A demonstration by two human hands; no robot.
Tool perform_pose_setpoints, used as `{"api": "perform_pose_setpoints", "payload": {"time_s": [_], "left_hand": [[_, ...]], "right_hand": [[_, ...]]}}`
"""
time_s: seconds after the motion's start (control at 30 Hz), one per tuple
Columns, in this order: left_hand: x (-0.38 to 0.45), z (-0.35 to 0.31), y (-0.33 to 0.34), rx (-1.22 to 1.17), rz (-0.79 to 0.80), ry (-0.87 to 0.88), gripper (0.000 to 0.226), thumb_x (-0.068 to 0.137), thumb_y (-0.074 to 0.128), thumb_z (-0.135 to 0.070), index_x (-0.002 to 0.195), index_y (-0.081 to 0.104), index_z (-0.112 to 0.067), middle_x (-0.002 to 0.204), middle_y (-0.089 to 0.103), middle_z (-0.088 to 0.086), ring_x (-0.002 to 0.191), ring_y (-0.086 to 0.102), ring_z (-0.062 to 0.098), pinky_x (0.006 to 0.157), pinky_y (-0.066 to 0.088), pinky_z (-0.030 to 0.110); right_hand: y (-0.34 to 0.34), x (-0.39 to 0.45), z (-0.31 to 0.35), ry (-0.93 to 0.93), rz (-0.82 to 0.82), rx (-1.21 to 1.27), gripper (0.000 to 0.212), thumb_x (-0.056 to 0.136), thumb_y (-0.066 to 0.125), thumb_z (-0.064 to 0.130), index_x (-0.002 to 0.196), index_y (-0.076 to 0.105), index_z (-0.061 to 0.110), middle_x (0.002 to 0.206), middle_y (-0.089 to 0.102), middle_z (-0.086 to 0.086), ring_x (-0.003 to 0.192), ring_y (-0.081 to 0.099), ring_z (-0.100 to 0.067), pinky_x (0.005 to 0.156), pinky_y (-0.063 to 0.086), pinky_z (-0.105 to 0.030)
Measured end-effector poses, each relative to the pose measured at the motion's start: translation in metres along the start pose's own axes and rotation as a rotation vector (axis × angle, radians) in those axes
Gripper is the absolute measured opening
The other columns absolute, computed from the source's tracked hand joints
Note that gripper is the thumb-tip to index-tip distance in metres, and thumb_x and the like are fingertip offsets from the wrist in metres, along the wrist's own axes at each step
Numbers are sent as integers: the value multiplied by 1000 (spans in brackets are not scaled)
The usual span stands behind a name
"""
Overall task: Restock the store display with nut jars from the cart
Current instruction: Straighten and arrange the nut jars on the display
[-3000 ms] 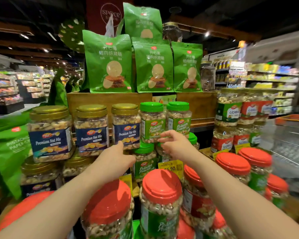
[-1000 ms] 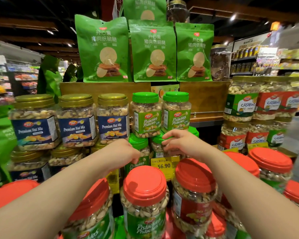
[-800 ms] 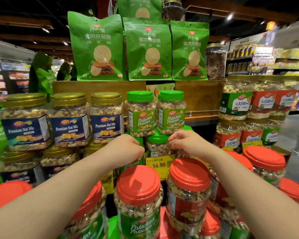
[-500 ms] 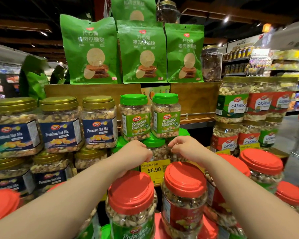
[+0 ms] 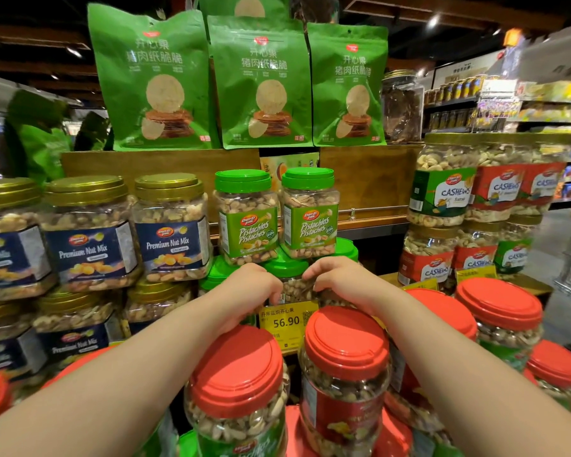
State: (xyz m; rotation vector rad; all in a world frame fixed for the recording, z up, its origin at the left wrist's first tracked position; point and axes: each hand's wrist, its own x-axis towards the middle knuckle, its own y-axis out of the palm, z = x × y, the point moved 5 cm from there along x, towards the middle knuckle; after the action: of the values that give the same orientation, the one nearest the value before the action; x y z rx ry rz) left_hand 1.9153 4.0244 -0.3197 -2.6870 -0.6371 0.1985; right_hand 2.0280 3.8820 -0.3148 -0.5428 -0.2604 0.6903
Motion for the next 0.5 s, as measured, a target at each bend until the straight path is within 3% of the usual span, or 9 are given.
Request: {"api": "perform_pose_setpoints", "payload": {"time_s": [0.33, 0.4, 0.5], "left_hand": [[1, -6, 6, -31, 14, -27, 33, 38, 54, -7, 65, 37, -14, 71, 23, 6, 67, 22, 21, 62, 19, 36], [1, -7, 5, -44, 13, -33, 32, 37, 54, -7, 62, 35, -15, 72, 23, 6, 72, 22, 24, 63, 20, 37], [-1, -8, 3, -72, -2, -39, 28, 37, 52, -6, 57, 35, -15, 70, 25, 6, 76, 24, 26, 64, 23, 36]], "right_hand": [[1, 1, -2, -13, -4, 16, 24, 84, 63, 0, 97, 76, 15, 105, 73, -23, 86, 59, -25, 79, 49, -38], [2, -1, -2, -17, -2, 20, 24, 84, 63, 0, 98, 76, 15, 107, 73, -22, 87, 60, -25, 83, 52, -43], [2, -1, -1, -20, 4, 10, 25, 85, 64, 2, 98, 77, 19, 106, 73, -18, 89, 62, -23, 82, 51, -39]]}}
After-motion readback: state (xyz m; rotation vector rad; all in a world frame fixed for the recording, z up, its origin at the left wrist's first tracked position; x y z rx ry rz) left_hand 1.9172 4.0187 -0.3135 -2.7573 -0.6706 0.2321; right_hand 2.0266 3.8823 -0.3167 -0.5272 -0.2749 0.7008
